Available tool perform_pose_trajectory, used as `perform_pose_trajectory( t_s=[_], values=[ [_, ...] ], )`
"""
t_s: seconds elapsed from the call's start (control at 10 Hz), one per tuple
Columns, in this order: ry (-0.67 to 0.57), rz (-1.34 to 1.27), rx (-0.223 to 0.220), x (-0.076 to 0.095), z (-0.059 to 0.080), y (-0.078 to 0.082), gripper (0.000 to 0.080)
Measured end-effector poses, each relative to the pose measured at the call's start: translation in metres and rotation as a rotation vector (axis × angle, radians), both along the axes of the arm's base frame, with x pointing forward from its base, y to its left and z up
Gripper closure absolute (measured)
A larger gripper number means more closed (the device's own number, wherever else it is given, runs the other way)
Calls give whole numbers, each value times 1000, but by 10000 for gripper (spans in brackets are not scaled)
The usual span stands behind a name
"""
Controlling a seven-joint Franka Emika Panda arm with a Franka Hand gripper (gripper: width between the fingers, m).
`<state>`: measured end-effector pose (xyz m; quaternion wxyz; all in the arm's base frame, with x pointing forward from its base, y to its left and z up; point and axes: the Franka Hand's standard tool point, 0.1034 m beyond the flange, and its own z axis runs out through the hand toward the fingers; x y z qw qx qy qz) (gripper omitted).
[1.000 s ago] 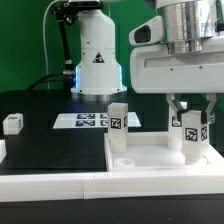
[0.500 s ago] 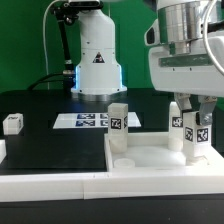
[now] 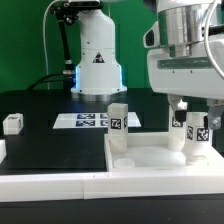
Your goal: Assemble square table
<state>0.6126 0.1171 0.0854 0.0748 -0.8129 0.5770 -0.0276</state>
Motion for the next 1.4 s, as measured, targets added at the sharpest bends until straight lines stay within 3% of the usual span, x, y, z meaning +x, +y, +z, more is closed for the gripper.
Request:
perform_pose_trajectory(
  t_s=[0.4,0.8,1.4],
  values=[
    [-30,499,-92,-1,-2,1,150],
    [-33,818,-184,-4,-3,14,150],
    [-53,1198,-230,-3,-3,10,150]
  ],
)
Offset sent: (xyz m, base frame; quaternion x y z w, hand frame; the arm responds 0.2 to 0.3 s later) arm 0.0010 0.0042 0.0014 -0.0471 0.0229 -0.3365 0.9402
